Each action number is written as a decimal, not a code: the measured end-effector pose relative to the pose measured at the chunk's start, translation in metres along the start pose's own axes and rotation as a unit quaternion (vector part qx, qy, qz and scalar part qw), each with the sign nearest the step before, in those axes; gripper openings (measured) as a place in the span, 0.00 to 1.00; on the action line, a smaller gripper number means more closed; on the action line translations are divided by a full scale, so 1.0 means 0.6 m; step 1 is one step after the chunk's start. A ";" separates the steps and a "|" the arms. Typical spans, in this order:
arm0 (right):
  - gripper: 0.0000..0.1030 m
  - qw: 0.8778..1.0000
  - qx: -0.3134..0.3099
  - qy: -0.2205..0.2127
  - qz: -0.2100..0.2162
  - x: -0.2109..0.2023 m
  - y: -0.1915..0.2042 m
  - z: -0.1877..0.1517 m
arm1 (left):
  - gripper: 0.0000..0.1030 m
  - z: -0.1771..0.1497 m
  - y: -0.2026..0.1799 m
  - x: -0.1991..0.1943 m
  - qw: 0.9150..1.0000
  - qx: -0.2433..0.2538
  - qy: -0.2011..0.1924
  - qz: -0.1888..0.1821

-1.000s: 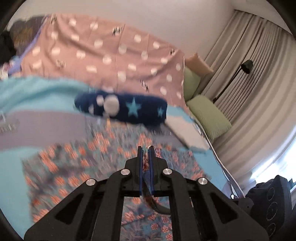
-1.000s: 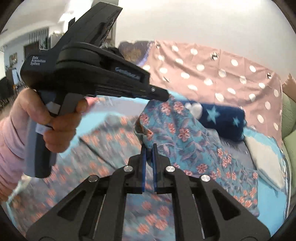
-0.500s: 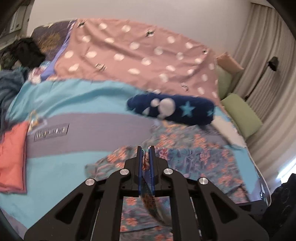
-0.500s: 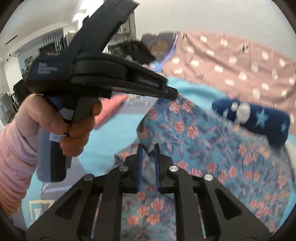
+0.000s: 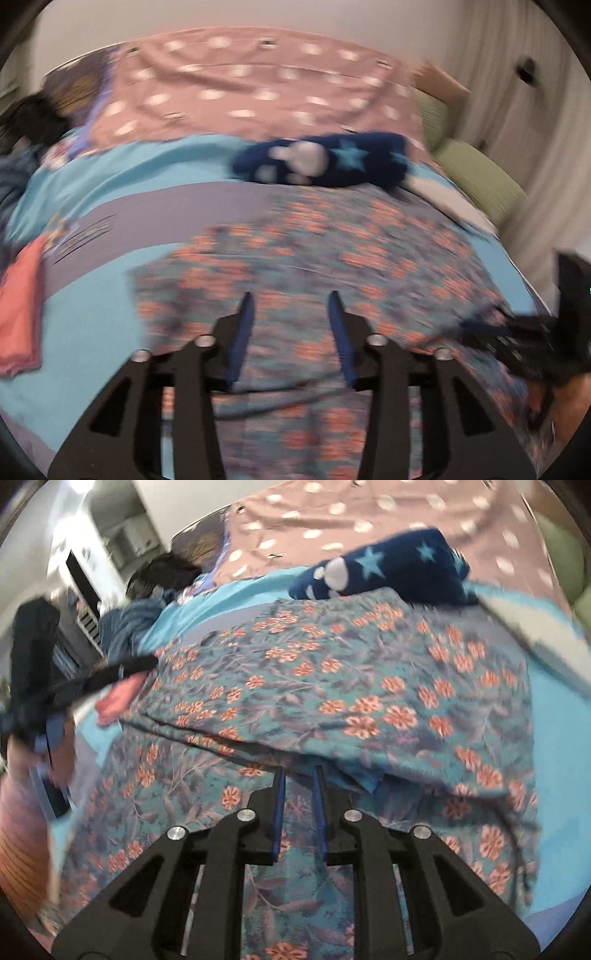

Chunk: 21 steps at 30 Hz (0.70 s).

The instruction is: Fold small clothes

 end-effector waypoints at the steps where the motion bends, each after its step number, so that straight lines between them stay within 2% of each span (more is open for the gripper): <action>1: 0.15 1.000 0.004 -0.004 0.003 0.001 0.001 0.001 | 0.44 -0.008 -0.020 0.009 1.000 0.020 0.004 -0.001; 3: 0.15 1.000 0.011 -0.010 -0.005 0.012 0.000 0.007 | 0.45 -0.030 -0.049 0.041 0.998 0.062 0.021 0.027; 5: 0.15 0.999 0.022 -0.017 -0.016 0.022 0.000 0.014 | 0.45 -0.046 -0.045 0.078 0.995 0.060 0.051 0.057; 6: 0.13 0.999 0.023 -0.015 -0.029 0.026 -0.003 0.015 | 0.45 -0.058 -0.033 0.103 0.994 0.043 0.075 0.065; 7: 0.06 0.998 0.026 -0.009 -0.054 0.023 -0.008 0.009 | 0.46 -0.064 -0.026 0.112 0.995 0.035 0.073 0.063; 8: 0.00 0.994 0.038 -0.002 -0.105 0.020 -0.021 0.003 | 0.46 -0.065 -0.026 0.110 0.995 0.036 0.068 0.060; 10: 0.00 0.982 0.071 0.003 -0.174 0.005 -0.054 -0.011 | 0.46 -0.064 -0.024 0.107 0.995 0.036 0.071 0.063; 11: 0.00 0.973 0.099 0.002 -0.210 -0.009 -0.075 -0.021 | 0.46 -0.064 -0.024 0.106 0.995 0.037 0.071 0.064; 12: 0.01 0.958 0.131 0.007 -0.257 -0.029 -0.101 -0.035 | 0.46 -0.066 -0.024 0.105 0.995 0.040 0.069 0.064; 13: 0.01 0.952 0.154 0.004 -0.264 -0.043 -0.119 -0.047 | 0.46 -0.066 -0.024 0.104 0.995 0.041 0.068 0.063; 16: 0.01 0.964 0.158 0.003 -0.214 -0.059 -0.123 -0.062 | 0.46 -0.063 -0.022 0.101 0.995 0.036 0.066 0.060; 19: 0.01 0.981 0.088 -0.017 -0.173 -0.067 -0.070 -0.051 | 0.46 -0.064 -0.024 0.100 0.996 0.034 0.064 0.059; 21: 0.01 0.991 0.039 -0.024 -0.123 -0.056 -0.023 -0.034 | 0.46 -0.064 -0.022 0.100 0.996 0.029 0.065 0.058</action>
Point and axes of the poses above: each gripper's, at about its wrist camera, not at the fingertips, and x roughly the way its jaws point, y to its left, z to its top, the point moved 4 cm from there along x, roughly the way its jaws point, and after that the axes turned 13 degrees about -x, right-handed, at the moved point
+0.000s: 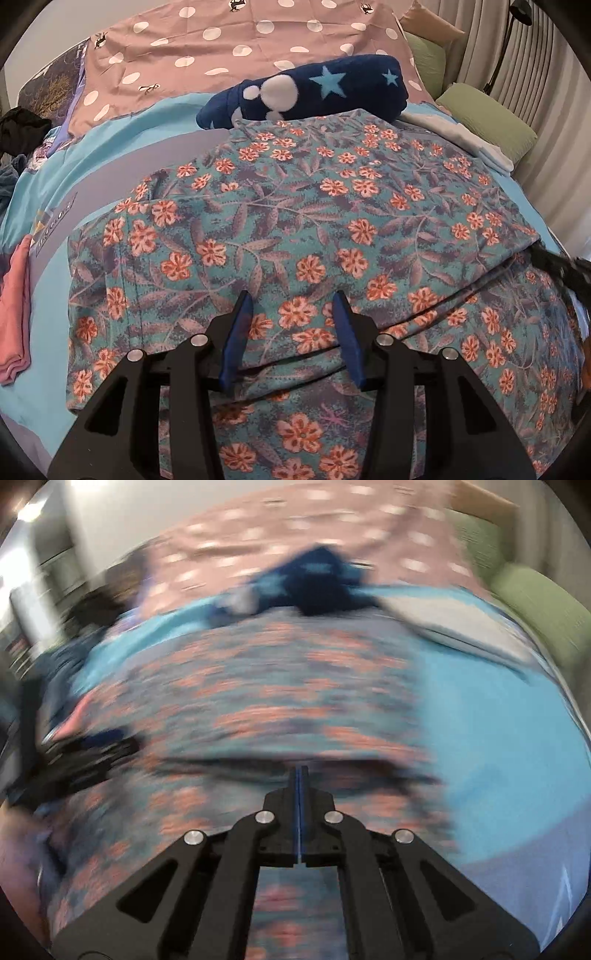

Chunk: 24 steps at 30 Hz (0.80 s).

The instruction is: Fold small clothes

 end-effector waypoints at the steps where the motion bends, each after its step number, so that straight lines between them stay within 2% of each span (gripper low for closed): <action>1: 0.01 1.000 -0.012 -0.001 0.020 0.005 0.019 0.006 | 0.46 0.000 0.000 0.000 1.000 0.000 0.000 0.000; 3: 0.01 0.999 -0.029 0.010 0.035 0.032 0.048 0.016 | 0.46 -0.001 0.002 -0.002 1.000 -0.003 0.001 0.001; 5: 0.01 0.999 -0.031 0.025 0.020 0.065 0.051 0.027 | 0.46 -0.001 0.002 -0.002 1.000 -0.003 0.000 0.001; 7: 0.00 0.999 -0.005 0.031 0.009 0.095 0.035 0.036 | 0.46 -0.001 0.003 -0.001 1.000 -0.003 0.000 0.000; 12: 0.00 0.999 0.047 0.000 -0.004 0.093 -0.019 0.044 | 0.46 -0.002 0.004 -0.001 1.000 -0.004 -0.001 -0.002; 16: 0.00 0.995 0.086 0.032 -0.028 0.085 -0.061 0.021 | 0.46 -0.002 0.004 -0.001 1.000 -0.006 -0.003 -0.005; 17: 0.00 0.994 0.088 0.033 -0.050 0.075 -0.069 0.015 | 0.46 -0.002 0.004 -0.002 1.000 -0.006 -0.003 -0.005; 19: 0.00 0.986 0.076 0.041 -0.146 0.051 -0.098 -0.003 | 0.46 -0.002 0.005 -0.002 1.000 -0.007 -0.002 -0.006; 20: 0.00 0.985 0.087 0.042 -0.142 0.045 -0.113 -0.013 | 0.46 -0.002 0.005 -0.002 1.000 -0.008 -0.002 -0.007; 21: 0.00 0.988 0.116 0.045 -0.096 0.041 -0.133 -0.026 | 0.46 -0.002 0.005 -0.002 1.000 -0.007 -0.002 -0.006; 22: 0.00 0.987 0.131 0.050 -0.072 0.035 -0.143 -0.033 | 0.46 -0.002 0.005 -0.002 1.000 -0.007 -0.003 -0.007; 24: 0.03 0.990 0.117 0.045 -0.068 0.012 -0.140 -0.028 | 0.46 0.000 0.004 -0.004 1.000 -0.007 -0.004 -0.008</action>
Point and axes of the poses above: each gripper's, at about its wrist camera, not at the fingertips, and x roughly the way its jaws point, y to its left, z to its top, the point moved 4 cm from there along x, roughly the way its jaws point, and after that the axes turned 13 degrees about -x, right-handed, at the moved point
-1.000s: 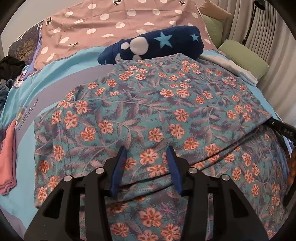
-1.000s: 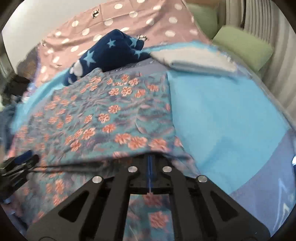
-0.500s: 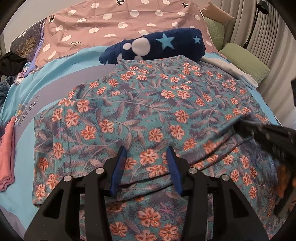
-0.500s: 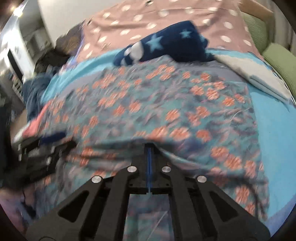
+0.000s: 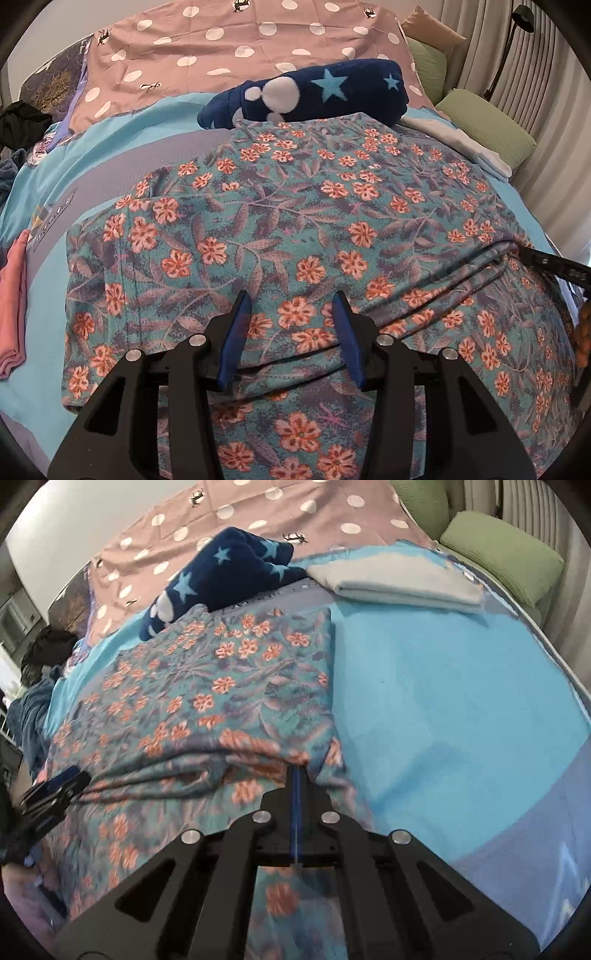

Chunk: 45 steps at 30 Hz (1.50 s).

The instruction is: Fold small clothes

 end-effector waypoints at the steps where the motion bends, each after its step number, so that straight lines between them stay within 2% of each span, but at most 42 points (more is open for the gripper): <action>1: 0.08 1.000 -0.017 -0.014 0.002 -0.014 0.010 0.006 | 0.46 0.001 -0.001 -0.002 1.000 0.000 -0.001 0.000; 4: 0.15 0.993 -0.079 -0.074 0.039 -0.059 0.060 0.037 | 0.46 0.003 -0.005 -0.017 1.000 -0.009 0.000 -0.016; 5: 0.24 0.989 -0.102 -0.092 0.058 -0.068 0.082 0.048 | 0.46 0.001 -0.008 -0.022 1.000 -0.011 0.002 -0.027; 7: 0.33 0.980 -0.145 -0.108 0.083 -0.068 0.123 0.066 | 0.46 -0.003 -0.014 -0.024 1.000 0.000 0.002 -0.025; 9: 0.34 0.978 -0.167 -0.084 0.091 -0.031 0.144 0.079 | 0.46 -0.011 -0.015 -0.018 1.000 0.016 0.002 -0.004; 10: 0.34 0.982 -0.170 -0.039 0.073 0.005 0.140 0.071 | 0.47 -0.014 -0.013 -0.016 1.000 0.018 0.001 -0.004; 11: 0.29 0.984 -0.171 0.012 0.039 0.041 0.127 0.058 | 0.47 -0.017 -0.010 -0.016 1.000 0.014 0.001 -0.007; 12: 0.29 0.985 -0.167 0.044 0.017 0.069 0.107 0.045 | 0.48 -0.018 -0.006 -0.016 1.000 0.010 0.001 -0.010; 13: 0.29 0.986 -0.157 0.035 0.034 0.068 0.097 0.038 | 0.48 -0.019 -0.002 -0.018 1.000 0.006 0.002 -0.015; 15: 0.33 0.986 -0.160 0.036 0.020 0.044 0.077 0.021 | 0.48 -0.021 0.004 -0.018 1.000 0.004 0.002 -0.019; 17: 0.33 0.986 -0.156 0.049 -0.031 0.024 0.057 0.004 | 0.48 -0.022 0.003 -0.018 1.000 0.005 0.001 -0.019; 20: 0.33 0.988 -0.150 0.033 0.000 -0.006 0.039 -0.013 | 0.49 -0.023 -0.002 -0.022 1.000 0.015 -0.006 -0.007; 25: 0.33 0.984 -0.175 -0.034 0.006 -0.046 0.047 0.005 | 0.50 -0.031 -0.007 -0.043 1.000 0.017 -0.015 -0.002; 28: 0.34 0.981 -0.179 -0.058 0.047 -0.044 0.071 0.021 | 0.53 -0.038 0.006 -0.052 1.000 0.007 -0.013 -0.002; 29: 0.34 0.982 -0.180 -0.040 0.040 -0.025 0.073 0.023 | 0.54 -0.040 0.014 -0.049 1.000 0.003 -0.011 0.005; 30: 0.34 0.984 -0.177 -0.008 0.015 -0.003 0.067 0.021 | 0.54 -0.042 0.022 -0.046 1.000 -0.002 -0.009 0.008; 31: 0.28 0.985 -0.169 0.022 -0.014 0.017 0.052 0.012 | 0.54 -0.044 0.030 -0.043 1.000 -0.010 -0.006 0.005; 32: 0.27 0.988 -0.151 0.038 -0.006 0.032 0.036 0.003 | 0.54 -0.044 0.032 -0.043 1.000 -0.016 -0.006 0.002; 33: 0.27 0.991 -0.132 0.032 0.007 0.029 0.026 -0.001 | 0.54 -0.044 0.033 -0.048 1.000 -0.019 -0.010 0.003; 35: 0.22 0.993 -0.114 0.032 -0.008 0.007 0.009 -0.009 | 0.54 -0.045 0.032 -0.053 1.000 -0.017 -0.015 0.014; 37: 0.22 0.993 -0.111 0.025 -0.012 -0.023 0.000 -0.023 | 0.54 -0.050 0.034 -0.063 1.000 -0.018 -0.019 0.017; 39: 0.25 0.995 -0.100 0.020 0.007 -0.051 -0.008 -0.040 | 0.55 -0.056 0.044 -0.080 0.999 -0.035 -0.021 0.011; 41: 0.38 0.996 -0.091 0.006 0.017 -0.078 -0.022 -0.058 | 0.58 -0.064 0.056 -0.099 0.998 -0.058 -0.025 -0.001; 45: 0.41 0.997 -0.064 -0.010 0.031 -0.118 -0.041 -0.089 | 0.70 -0.105 0.086 -0.160 0.994 -0.093 -0.052 0.001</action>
Point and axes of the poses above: each gripper's, at about its wrist camera, not at the fingertips, and x roughly the way its jaws point, y to its left, z to its top, the point moved 4 cm from there along x, roughly the way its jaws point, and after that the axes turned 13 degrees about -x, right-handed, at the moved point
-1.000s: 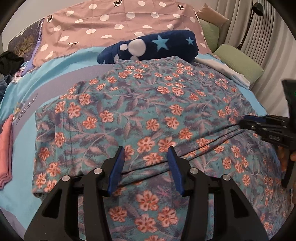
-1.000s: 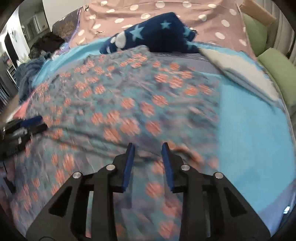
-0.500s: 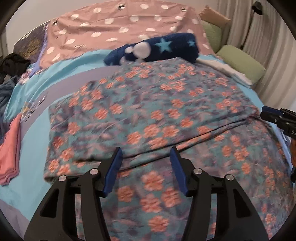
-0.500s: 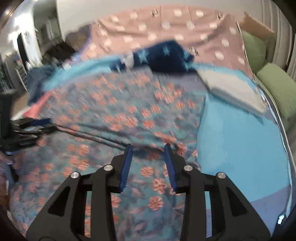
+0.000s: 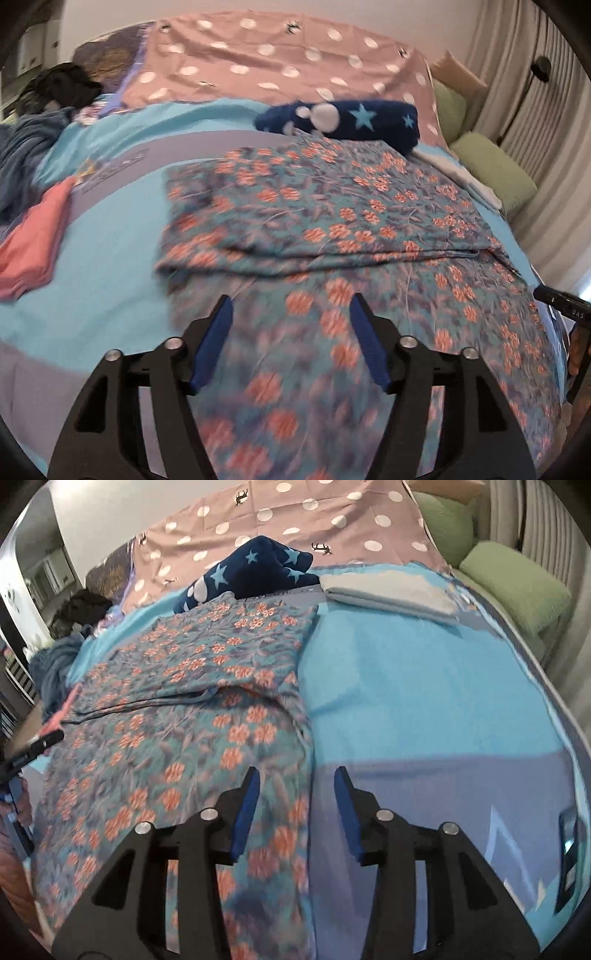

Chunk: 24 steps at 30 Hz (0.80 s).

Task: Fold small clothes
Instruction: 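Smooth the folded shirt strip with both grippers open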

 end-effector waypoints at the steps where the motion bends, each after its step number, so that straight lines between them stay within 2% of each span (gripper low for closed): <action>1: 0.41 1.000 0.007 0.000 0.007 -0.007 -0.003 -0.013 | 0.71 -0.009 0.007 -0.013 1.000 -0.002 -0.005 0.004; 5: 0.41 0.999 0.026 0.004 0.022 -0.022 -0.001 -0.050 | 0.71 -0.056 0.040 -0.063 1.000 -0.007 -0.013 0.023; 10: 0.41 0.998 0.050 0.011 0.048 -0.043 0.004 -0.095 | 0.71 -0.127 0.090 -0.101 0.998 -0.046 0.008 0.030; 14: 0.41 0.996 0.059 0.010 0.059 -0.062 0.005 -0.122 | 0.71 -0.165 0.108 -0.127 0.997 -0.077 0.018 0.004; 17: 0.42 0.995 0.068 0.007 0.070 -0.080 0.003 -0.146 | 0.71 -0.195 0.090 -0.152 0.997 -0.057 0.027 -0.034; 19: 0.46 0.995 0.072 0.004 0.073 -0.092 0.002 -0.161 | 0.71 -0.209 0.078 -0.161 0.997 -0.044 0.032 -0.046; 24: 0.49 0.992 0.086 0.002 0.092 -0.115 0.003 -0.204 | 0.71 -0.245 0.070 -0.181 0.998 -0.036 0.032 -0.040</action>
Point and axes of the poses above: each gripper's, at about its wrist camera, not at the fingertips, and x roughly the way its jaws point, y to its left, z to its top, the point moved 4 cm from there along x, roughly the way its jaws point, and after that the axes turned 13 degrees about -x, right-handed, at the moved point
